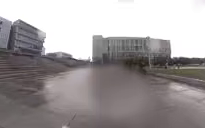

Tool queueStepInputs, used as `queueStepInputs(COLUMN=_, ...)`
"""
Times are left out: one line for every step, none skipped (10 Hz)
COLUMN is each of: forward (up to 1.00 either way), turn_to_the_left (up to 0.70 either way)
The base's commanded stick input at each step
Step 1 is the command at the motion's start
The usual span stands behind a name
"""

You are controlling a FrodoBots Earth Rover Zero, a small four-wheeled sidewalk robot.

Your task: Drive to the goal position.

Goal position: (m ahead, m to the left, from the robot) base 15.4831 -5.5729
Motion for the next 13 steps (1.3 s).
queueStepInputs(forward=0.70, turn_to_the_left=0.00)
queueStepInputs(forward=0.70, turn_to_the_left=0.00)
queueStepInputs(forward=0.70, turn_to_the_left=0.00)
queueStepInputs(forward=0.70, turn_to_the_left=0.00)
queueStepInputs(forward=0.70, turn_to_the_left=0.00)
queueStepInputs(forward=0.70, turn_to_the_left=0.00)
queueStepInputs(forward=0.70, turn_to_the_left=0.00)
queueStepInputs(forward=0.70, turn_to_the_left=0.00)
queueStepInputs(forward=0.70, turn_to_the_left=0.00)
queueStepInputs(forward=0.70, turn_to_the_left=0.00)
queueStepInputs(forward=0.70, turn_to_the_left=0.00)
queueStepInputs(forward=0.70, turn_to_the_left=0.00)
queueStepInputs(forward=0.70, turn_to_the_left=0.00)
